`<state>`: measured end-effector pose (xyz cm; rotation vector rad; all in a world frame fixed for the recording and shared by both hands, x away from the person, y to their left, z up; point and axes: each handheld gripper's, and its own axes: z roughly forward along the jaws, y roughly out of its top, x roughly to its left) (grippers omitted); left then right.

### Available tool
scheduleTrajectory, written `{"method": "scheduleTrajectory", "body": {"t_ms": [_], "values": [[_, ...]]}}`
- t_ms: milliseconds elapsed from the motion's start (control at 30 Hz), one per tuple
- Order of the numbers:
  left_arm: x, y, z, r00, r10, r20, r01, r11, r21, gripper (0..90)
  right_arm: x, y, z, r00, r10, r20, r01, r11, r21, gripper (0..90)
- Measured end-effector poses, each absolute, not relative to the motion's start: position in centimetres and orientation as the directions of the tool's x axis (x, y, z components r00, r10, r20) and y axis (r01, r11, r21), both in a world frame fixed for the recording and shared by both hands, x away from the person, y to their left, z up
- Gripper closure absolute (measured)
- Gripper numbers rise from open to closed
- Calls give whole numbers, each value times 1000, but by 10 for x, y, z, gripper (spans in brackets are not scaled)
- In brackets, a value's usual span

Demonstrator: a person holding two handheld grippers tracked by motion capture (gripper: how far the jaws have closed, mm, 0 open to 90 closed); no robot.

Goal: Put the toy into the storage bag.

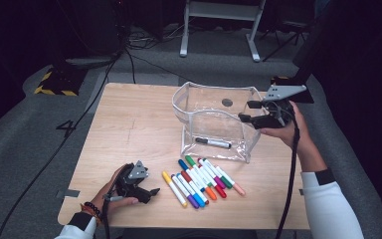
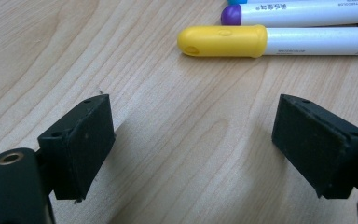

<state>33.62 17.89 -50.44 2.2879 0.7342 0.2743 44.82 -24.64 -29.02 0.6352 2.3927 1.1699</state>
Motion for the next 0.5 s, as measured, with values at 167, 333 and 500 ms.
{"method": "scheduleTrajectory", "body": {"t_ms": [167,333,500], "values": [[336,179,-504,816,578,-13,428,-588,686,132,423,-265,-294,-802,570,-180,193,532,824,399],[336,179,-504,815,579,-14,429,-588,686,133,398,-283,-306,-792,583,-183,180,508,842,404],[336,179,-504,813,583,-14,432,-585,686,133,379,-294,-333,-791,588,-170,200,510,837,405]]}}
